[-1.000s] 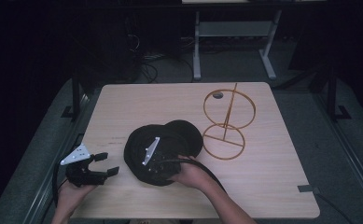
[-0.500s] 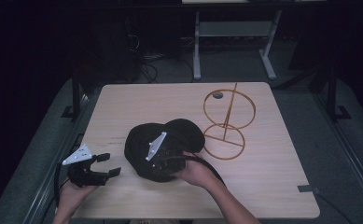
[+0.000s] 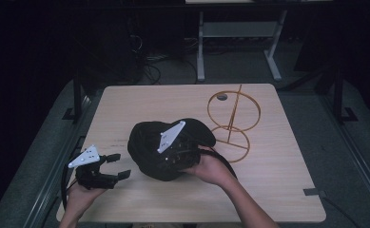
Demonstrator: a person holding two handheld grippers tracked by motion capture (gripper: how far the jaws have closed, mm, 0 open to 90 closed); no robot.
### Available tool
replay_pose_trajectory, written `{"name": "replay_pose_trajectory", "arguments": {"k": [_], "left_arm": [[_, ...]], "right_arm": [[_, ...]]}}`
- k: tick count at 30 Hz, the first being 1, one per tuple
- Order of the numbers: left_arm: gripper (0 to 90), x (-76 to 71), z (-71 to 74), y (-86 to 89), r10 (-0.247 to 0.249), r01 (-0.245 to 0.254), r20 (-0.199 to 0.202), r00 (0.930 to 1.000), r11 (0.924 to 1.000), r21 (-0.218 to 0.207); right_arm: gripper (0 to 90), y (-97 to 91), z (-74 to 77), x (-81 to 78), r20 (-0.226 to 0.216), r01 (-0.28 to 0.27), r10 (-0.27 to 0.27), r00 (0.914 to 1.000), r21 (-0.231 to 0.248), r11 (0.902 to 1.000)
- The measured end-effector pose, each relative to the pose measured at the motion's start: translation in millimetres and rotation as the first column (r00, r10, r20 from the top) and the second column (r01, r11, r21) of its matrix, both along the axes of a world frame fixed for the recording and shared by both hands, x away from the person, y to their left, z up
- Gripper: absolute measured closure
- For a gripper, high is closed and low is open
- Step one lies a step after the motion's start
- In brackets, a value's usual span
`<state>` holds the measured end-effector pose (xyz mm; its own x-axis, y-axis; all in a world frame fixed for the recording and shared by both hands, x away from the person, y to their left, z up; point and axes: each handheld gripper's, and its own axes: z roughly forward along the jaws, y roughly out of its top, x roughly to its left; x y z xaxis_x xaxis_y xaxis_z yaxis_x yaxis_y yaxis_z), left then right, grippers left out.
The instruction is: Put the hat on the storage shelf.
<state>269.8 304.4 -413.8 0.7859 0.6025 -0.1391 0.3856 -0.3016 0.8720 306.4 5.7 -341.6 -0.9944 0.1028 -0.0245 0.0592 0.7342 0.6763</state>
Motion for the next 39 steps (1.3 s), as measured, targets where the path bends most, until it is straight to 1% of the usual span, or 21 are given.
{"name": "replay_pose_trajectory", "arguments": {"k": [5, 7, 8, 10, 13, 16, 18, 20, 22, 26, 27, 28, 30, 31, 32, 33, 35, 36, 37, 38, 39], "left_arm": [[19.1, 0.9, 9.5, -9.4, -0.054, 0.054, 0.023, 0.9983, 0.9982, -0.025], [19.2, 1.0, 13.1, -12.7, -0.074, 0.075, 0.031, 0.9968, 0.9962, -0.045], [19.2, 1.4, 15.1, -14.5, -0.078, 0.08, 0.036, 0.9964, 0.9951, -0.059], [19.0, 2.9, 18.6, -17.4, -0.076, 0.079, 0.051, 0.9958, 0.9945, -0.069], [17.8, 7.2, 22.5, -19.1, -0.066, 0.072, 0.068, 0.9955, 0.9935, -0.088], [16.5, 10.1, 24.8, -19.8, -0.06, 0.068, 0.078, 0.9951, 0.9936, -0.091], [16.2, 12.2, 27.2, -21.5, -0.068, 0.077, 0.088, 0.9938, 0.9922, -0.098], [16.1, 13.3, 31.6, -24.8, -0.077, 0.09, 0.112, 0.9907, 0.9899, -0.11], [16.0, 13.9, 32.8, -26.0, -0.081, 0.093, 0.115, 0.99, 0.9895, -0.11], [15.0, 20.5, 36.9, -31.6, -0.096, 0.112, 0.13, 0.9868, 0.9862, -0.121], [15.0, 22.7, 37.2, -31.8, -0.102, 0.117, 0.132, 0.986, 0.9866, -0.113], [15.0, 22.7, 37.2, -31.8, -0.102, 0.117, 0.132, 0.986, 0.9866, -0.113], [16.0, 27.3, 36.6, -32.5, -0.112, 0.127, 0.125, 0.9857, 0.9849, -0.117], [18.1, 31.3, 35.4, -33.7, -0.126, 0.141, 0.119, 0.9848, 0.9814, -0.13], [22.1, 31.3, 35.4, -33.7, -0.126, 0.141, 0.119, 0.9848, 0.9814, -0.13], [26.5, 34.0, 34.1, -35.4, -0.134, 0.151, 0.124, 0.9832, 0.9781, -0.143], [35.4, 37.5, 33.0, -37.1, -0.143, 0.161, 0.119, 0.9824, 0.9749, -0.154], [40.4, 37.5, 33.0, -37.1, -0.143, 0.161, 0.119, 0.9824, 0.9749, -0.154], [44.9, 40.3, 32.7, -38.8, -0.15, 0.169, 0.117, 0.9817, 0.9706, -0.172], [49.3, 40.3, 32.7, -38.8, -0.15, 0.169, 0.117, 0.9817, 0.9706, -0.172], [54.3, 41.3, 33.7, -40.7, -0.15, 0.173, 0.132, 0.9799, 0.9677, -0.184]], "right_arm": [[79.7, -8.4, 10.7, 2.4, 0.003, 0.0, 0.0, 1.0, 0.029, 0.9996], [79.7, -11.2, 15.0, 3.6, -0.006, 0.003, -0.003, 1.0, 0.046, 0.9989], [79.7, -12.3, 17.6, 4.6, 0.0, 0.0, 0.0, 1.0, 0.043, 0.9991], [79.7, -13.9, 22.1, 5.6, 0.003, 0.005, -0.005, 1.0, 0.04, 0.9992], [79.8, -17.0, 28.3, 6.6, 0.0, -0.002, 0.002, 1.0, 0.057, 0.9984], [79.7, -21.1, 34.5, 6.1, -0.001, -0.008, 0.008, 1.0, 0.065, 0.9978], [79.7, -23.7, 38.1, 5.4, -0.014, -0.013, 0.014, 0.9998, 0.078, 0.9969], [79.7, -26.3, 41.6, 4.7, -0.021, -0.019, 0.021, 0.9996, 0.09, 0.9957], [79.8, -28.2, 44.1, 3.7, -0.028, -0.026, 0.029, 0.9992, 0.101, 0.9945], [79.9, -29.4, 47.8, 1.1, -0.033, -0.056, 0.06, 0.9977, 0.097, 0.9937], [79.9, -29.8, 48.5, 0.6, -0.037, -0.066, 0.07, 0.9969, 0.102, 0.9926], [79.9, -29.8, 48.5, 0.6, -0.037, -0.066, 0.07, 0.9969, 0.102, 0.9926], [79.9, -31.3, 50.6, -0.6, -0.047, -0.085, 0.091, 0.9948, 0.116, 0.9896], [79.9, -31.8, 51.1, -1.3, -0.054, -0.083, 0.09, 0.9944, 0.119, 0.9894], [80.0, -32.0, 51.3, -1.6, -0.058, -0.085, 0.092, 0.994, 0.119, 0.9893], [80.1, -31.9, 51.1, -1.5, -0.055, -0.09, 0.097, 0.9938, 0.118, 0.989], [80.2, -31.7, 50.8, -2.3, -0.06, -0.095, 0.102, 0.9929, 0.118, 0.9885], [80.2, -31.7, 50.8, -2.3, -0.06, -0.095, 0.102, 0.9929, 0.118, 0.9885], [80.2, -31.8, 51.1, -2.3, -0.057, -0.098, 0.106, 0.9928, 0.125, 0.9873], [80.2, -31.8, 51.1, -2.3, -0.057, -0.098, 0.106, 0.9928, 0.125, 0.9873], [80.2, -33.2, 52.1, -2.1, -0.063, -0.093, 0.102, 0.9928, 0.133, 0.9868]]}}
